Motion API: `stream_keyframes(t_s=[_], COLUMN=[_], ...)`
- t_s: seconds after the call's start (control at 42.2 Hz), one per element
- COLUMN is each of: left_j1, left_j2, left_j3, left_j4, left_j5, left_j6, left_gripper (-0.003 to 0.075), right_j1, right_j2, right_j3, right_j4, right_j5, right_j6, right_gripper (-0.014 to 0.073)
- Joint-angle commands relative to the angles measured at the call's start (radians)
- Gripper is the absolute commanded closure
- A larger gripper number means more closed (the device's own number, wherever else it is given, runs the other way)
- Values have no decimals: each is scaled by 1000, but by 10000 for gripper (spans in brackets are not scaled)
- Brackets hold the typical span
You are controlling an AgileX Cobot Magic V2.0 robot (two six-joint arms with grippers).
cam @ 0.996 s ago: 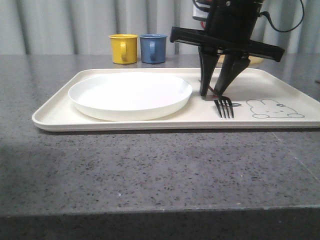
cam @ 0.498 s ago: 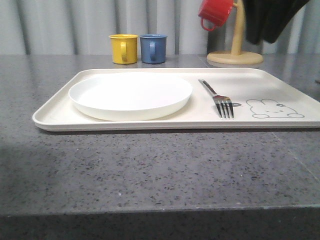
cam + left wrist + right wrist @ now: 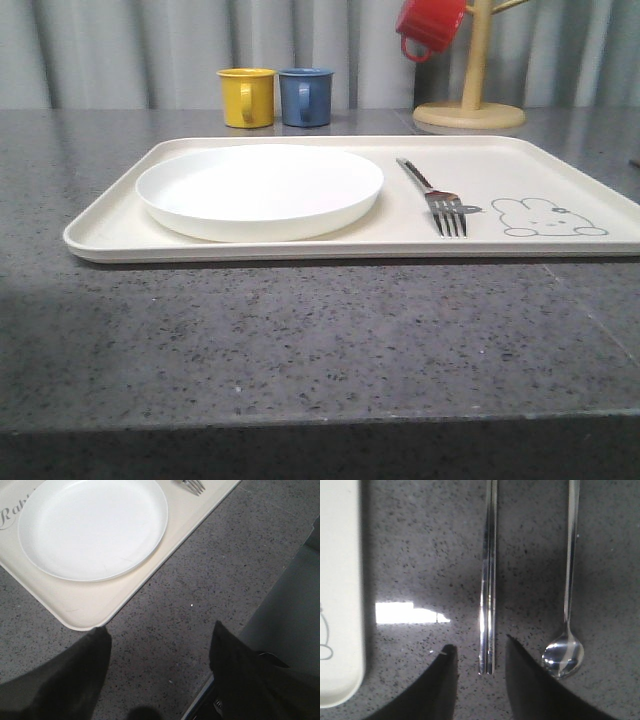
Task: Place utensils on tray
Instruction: 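Grasp the metal chopsticks from the table with the right gripper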
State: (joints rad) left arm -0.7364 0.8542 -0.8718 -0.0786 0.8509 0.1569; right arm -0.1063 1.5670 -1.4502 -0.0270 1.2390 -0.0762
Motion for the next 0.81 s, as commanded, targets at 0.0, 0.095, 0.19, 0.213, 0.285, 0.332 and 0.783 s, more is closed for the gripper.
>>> stream_keyframes(t_s=[0.0, 0.095, 0.19, 0.213, 0.285, 0.332, 0.783], left_j1=[-8, -8, -8, -8, -8, -8, -8], left_j2=[-3, -3, -3, -3, -3, -3, -3], left_j3=[-28, -28, -28, -28, -28, -28, -28], left_j4=[-12, -12, -12, -12, -12, -12, -12], left_j5=[-72, -72, -72, -72, -72, -72, -72], left_j6=[-9, -9, -9, -9, -9, -9, -9], left_gripper=[300, 300, 300, 300, 300, 300, 300], right_j1=[-32, -35, -35, -35, -35, -35, -35], right_j2=[-4, 34, 70, 78, 105, 117, 171], right_j3=[-13, -13, -13, -13, -13, -13, -13], right_j4=[13, 15, 15, 15, 15, 15, 27], right_j5=[89, 91, 92, 92, 92, 90, 83], right_j6=[-24, -24, -24, -24, -24, -24, -24], right_gripper=[317, 317, 317, 317, 317, 317, 322])
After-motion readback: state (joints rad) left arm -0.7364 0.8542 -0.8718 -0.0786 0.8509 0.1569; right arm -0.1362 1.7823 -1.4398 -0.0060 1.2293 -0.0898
